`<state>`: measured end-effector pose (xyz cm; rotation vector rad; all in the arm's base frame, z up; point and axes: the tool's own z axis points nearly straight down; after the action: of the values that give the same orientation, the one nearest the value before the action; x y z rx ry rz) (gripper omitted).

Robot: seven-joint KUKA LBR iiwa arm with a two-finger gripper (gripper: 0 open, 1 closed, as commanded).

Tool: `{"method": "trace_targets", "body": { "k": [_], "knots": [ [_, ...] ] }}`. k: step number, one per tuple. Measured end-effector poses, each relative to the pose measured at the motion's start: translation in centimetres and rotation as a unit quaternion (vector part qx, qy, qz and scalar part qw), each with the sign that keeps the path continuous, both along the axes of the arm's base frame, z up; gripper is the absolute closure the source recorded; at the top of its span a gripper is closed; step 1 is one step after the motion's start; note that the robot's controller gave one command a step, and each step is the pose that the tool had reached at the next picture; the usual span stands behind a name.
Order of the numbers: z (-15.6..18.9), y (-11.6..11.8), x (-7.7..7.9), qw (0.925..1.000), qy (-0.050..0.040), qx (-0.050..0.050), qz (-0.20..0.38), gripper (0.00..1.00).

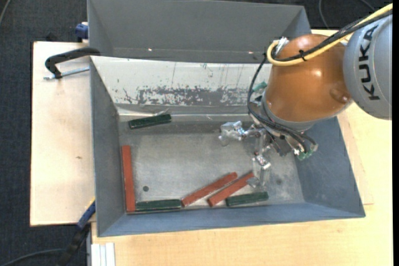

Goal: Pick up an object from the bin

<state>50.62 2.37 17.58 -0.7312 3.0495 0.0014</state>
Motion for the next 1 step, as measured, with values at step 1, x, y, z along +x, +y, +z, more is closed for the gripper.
{"method": "trace_targets", "body": {
  "k": [1],
  "knots": [
    [-10.22,-1.73,-0.41,0.9999,0.005,0.0,0.015,0.0]
  ]
}}
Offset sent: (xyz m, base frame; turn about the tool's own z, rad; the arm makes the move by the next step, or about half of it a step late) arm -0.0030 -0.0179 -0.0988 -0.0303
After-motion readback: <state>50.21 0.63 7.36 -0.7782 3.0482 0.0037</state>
